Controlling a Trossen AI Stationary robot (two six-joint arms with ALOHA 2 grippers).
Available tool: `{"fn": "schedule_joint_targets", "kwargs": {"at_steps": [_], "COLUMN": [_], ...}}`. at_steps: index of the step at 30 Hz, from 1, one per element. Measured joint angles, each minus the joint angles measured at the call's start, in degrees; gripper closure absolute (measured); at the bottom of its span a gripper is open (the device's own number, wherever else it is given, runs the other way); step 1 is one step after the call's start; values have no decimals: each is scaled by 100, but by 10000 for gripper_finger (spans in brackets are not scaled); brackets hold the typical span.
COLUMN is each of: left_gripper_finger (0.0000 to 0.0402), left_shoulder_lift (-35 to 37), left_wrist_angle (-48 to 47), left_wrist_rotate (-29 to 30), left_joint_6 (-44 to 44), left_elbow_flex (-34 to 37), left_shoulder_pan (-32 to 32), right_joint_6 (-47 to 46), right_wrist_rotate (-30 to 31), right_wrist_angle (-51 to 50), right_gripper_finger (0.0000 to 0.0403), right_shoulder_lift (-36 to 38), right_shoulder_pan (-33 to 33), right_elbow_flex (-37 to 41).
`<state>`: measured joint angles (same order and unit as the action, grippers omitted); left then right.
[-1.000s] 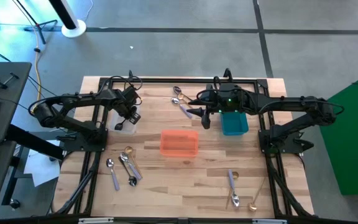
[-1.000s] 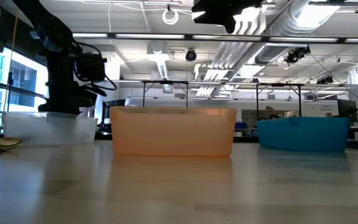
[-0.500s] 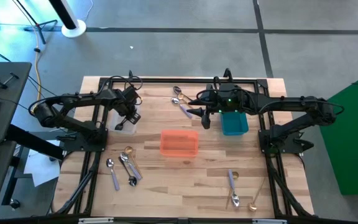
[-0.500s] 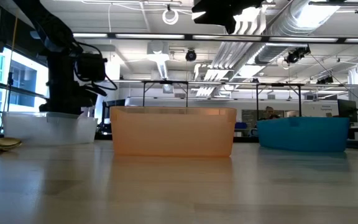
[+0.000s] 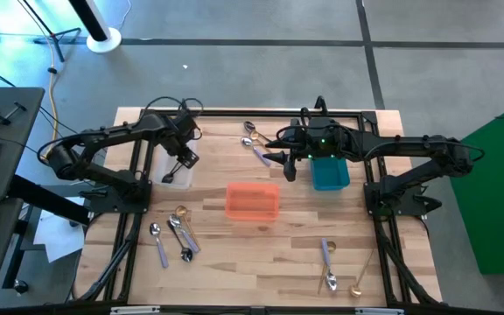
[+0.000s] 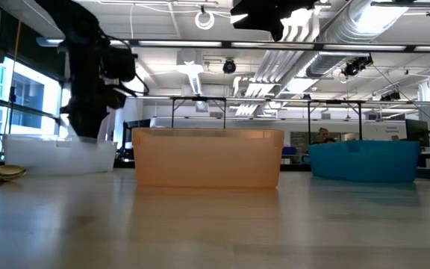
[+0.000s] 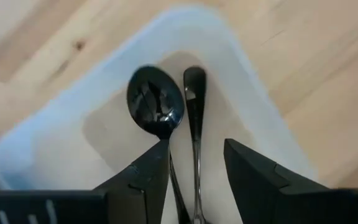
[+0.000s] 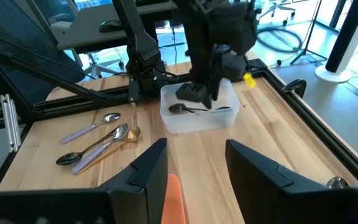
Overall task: Sort silverware by color (type)
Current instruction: Put the bottom black spoon into the white bin
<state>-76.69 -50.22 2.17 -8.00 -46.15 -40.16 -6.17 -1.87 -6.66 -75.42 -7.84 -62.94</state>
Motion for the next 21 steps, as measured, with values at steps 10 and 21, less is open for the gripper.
{"fn": "schedule_joint_targets", "kwargs": {"at_steps": [10,21], "left_gripper_finger": [256,257], "left_shoulder_lift": [478,2555], "left_wrist_angle": [-721,2763], "left_wrist_rotate": [-18,-2140], "left_joint_6": [208,-125], "left_elbow_flex": [-1323,-1042], "left_shoulder_pan": [0,494], "right_joint_6": [2,20], "right_wrist_rotate": [0,-2], "right_wrist_angle": [2,163], "right_gripper_finger": [256,256], "right_shoulder_lift": [0,0], "right_shoulder_pan": [0,0], "right_elbow_flex": [0,0]}}
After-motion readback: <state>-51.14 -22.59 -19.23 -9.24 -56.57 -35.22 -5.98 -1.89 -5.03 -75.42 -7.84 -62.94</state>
